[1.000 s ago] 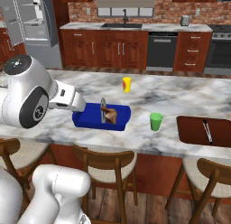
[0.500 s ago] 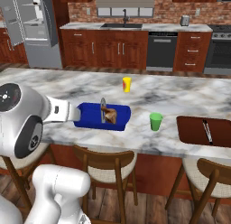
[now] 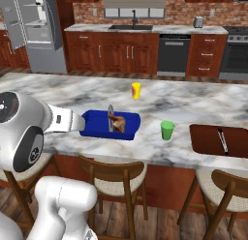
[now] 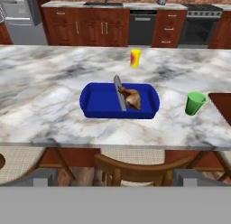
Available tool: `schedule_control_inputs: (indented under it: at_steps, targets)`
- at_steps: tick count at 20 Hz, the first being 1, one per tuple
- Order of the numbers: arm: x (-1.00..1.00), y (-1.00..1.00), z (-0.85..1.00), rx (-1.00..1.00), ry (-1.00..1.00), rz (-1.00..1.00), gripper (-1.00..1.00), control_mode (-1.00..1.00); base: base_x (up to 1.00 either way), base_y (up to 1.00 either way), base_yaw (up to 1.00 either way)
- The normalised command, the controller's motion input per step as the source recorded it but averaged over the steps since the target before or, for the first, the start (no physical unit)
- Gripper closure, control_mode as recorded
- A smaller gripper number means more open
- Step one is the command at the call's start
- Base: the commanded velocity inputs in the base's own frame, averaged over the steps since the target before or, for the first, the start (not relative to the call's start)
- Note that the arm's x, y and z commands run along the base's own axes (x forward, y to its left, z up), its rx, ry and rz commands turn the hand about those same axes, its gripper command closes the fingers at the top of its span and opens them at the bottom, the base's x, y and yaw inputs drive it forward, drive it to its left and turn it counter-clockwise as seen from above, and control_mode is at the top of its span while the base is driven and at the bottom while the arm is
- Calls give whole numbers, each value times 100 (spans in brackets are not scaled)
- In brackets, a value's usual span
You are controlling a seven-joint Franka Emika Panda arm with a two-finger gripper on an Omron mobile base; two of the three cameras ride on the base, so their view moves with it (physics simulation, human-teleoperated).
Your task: Gather the broccoli and sweet potato from the fridge and place them on a tray on the dining counter. Then gather the chicken drumstick and fish from the fridge and place them on the other tray.
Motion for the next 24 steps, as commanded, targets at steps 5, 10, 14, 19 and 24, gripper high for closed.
schedule_control_inputs:
  at_steps: [5,10,14,19,24]
  targets:
    - [0,0,0,0,0,0,-100,-100,0,0,0]
    - [-14,0,0,0,0,0,-100,100,-33,13,0]
    - [0,0,0,0,0,0,-100,100,-100,85,-2]
    - [0,0,0,0,0,0,-100,100,-73,100,-3]
    - [0,0,0,0,0,0,-100,100,-18,100,0]
